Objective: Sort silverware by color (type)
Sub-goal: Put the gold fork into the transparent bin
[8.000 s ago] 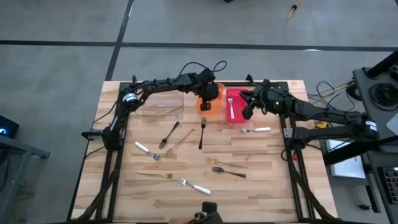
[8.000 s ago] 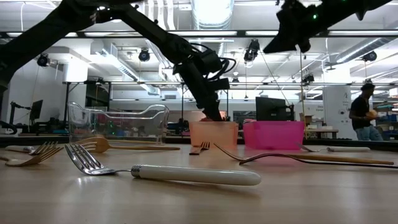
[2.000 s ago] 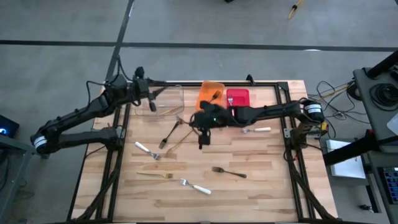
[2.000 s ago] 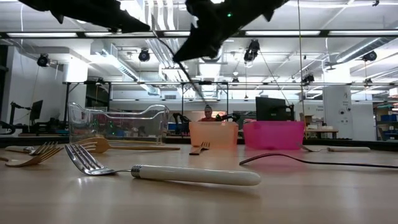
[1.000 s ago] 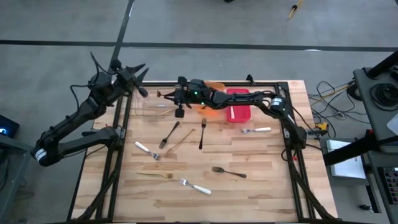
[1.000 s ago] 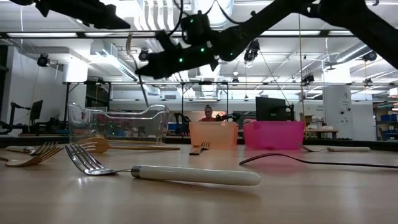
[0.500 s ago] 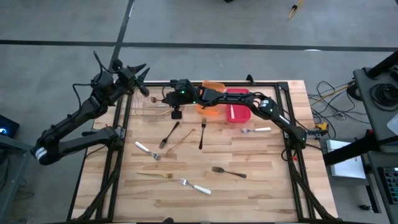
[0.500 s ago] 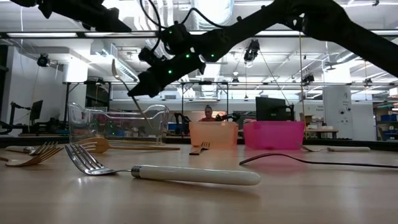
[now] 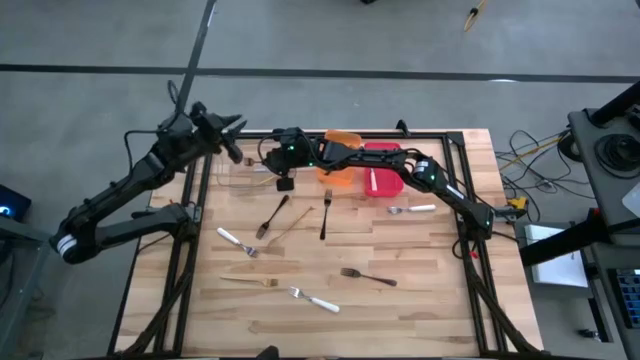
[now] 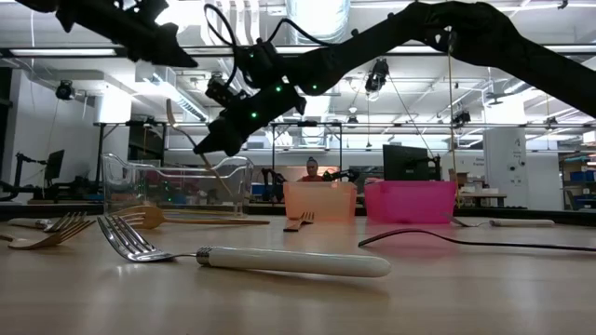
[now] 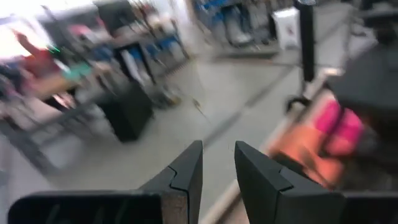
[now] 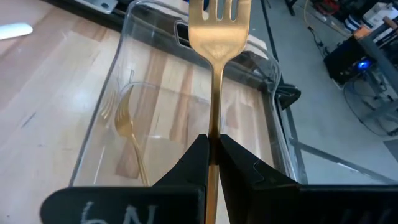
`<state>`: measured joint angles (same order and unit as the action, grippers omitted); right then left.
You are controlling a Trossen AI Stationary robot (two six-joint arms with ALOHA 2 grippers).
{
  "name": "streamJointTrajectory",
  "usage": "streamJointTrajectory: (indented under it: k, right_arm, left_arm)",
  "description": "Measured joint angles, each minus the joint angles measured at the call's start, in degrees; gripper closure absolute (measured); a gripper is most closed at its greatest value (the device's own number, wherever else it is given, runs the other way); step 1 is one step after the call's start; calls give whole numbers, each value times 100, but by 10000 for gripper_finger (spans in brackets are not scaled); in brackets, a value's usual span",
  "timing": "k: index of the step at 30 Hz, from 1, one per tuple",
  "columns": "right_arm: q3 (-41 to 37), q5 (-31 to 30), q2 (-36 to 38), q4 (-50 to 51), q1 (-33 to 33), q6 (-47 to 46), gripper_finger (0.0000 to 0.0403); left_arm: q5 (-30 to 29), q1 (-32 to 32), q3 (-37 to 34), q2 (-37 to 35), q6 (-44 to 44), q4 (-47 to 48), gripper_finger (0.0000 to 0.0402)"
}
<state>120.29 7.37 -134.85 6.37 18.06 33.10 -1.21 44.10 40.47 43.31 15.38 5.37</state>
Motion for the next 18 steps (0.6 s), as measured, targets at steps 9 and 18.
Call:
streamJointTrajectory:
  k: [9,18]
  right_arm:
    - [-2,-2,0,65,-2,-4,390]
    - [-4,-442,0,79,-2,-27,390]
  left_arm:
    - [386,-7,94,190,-813,1486,314]
    - [382,-7,978,373,-2296,3040,242]
